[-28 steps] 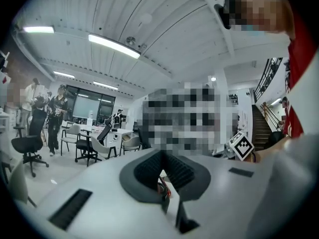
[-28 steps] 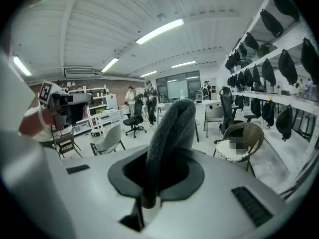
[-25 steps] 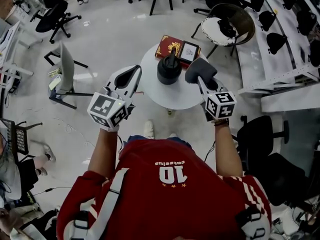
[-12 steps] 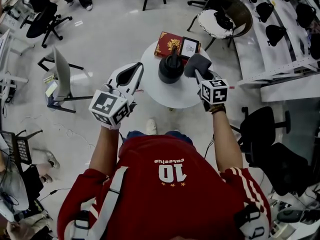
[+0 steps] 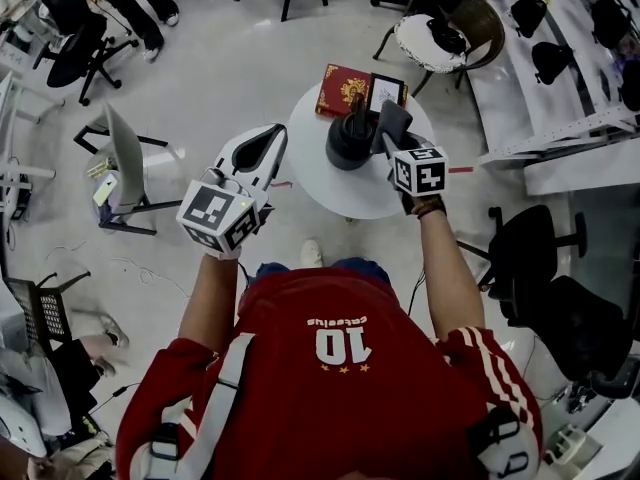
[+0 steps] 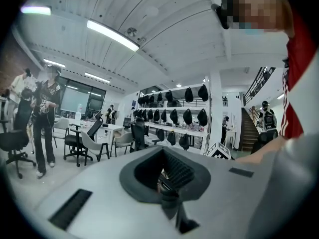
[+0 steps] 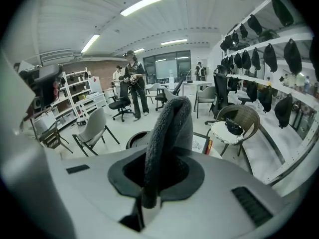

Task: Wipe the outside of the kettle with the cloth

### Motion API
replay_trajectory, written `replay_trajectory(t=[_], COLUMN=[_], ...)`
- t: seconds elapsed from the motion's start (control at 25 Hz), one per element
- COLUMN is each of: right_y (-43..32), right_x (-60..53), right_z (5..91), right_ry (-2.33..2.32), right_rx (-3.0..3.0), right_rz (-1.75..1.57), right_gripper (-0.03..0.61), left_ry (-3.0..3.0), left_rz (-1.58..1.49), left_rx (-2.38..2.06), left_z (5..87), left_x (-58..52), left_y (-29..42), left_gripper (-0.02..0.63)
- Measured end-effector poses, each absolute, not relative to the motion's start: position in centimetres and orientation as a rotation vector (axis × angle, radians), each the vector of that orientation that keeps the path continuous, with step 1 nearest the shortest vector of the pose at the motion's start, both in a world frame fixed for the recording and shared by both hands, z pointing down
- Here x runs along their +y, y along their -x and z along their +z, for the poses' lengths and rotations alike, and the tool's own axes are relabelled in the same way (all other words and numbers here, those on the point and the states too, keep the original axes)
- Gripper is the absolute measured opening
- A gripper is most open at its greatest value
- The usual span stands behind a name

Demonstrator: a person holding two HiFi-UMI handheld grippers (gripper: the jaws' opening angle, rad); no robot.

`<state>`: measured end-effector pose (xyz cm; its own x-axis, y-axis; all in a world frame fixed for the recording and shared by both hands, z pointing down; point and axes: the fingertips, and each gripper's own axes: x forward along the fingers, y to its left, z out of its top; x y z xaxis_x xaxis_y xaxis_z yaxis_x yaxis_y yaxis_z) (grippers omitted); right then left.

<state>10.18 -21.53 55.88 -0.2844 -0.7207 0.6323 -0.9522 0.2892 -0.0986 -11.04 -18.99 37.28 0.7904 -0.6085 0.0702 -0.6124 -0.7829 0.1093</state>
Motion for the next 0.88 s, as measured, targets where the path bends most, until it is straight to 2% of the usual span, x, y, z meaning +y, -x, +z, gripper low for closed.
replay_trajectory(t=[0.88], right_y=[-3.3], right_x=[-25.0], right_z=[55.4], right_ry=[-1.432], right_rx=[-2.151], right_rz=[0.631], right_gripper=[0.046], left_ry=[-2.817], left_rz=[0.029], left_rx=[-1.052], left_z=[37.4], left_x=[-19.6], left_y=[16.7], left_gripper=[0.006])
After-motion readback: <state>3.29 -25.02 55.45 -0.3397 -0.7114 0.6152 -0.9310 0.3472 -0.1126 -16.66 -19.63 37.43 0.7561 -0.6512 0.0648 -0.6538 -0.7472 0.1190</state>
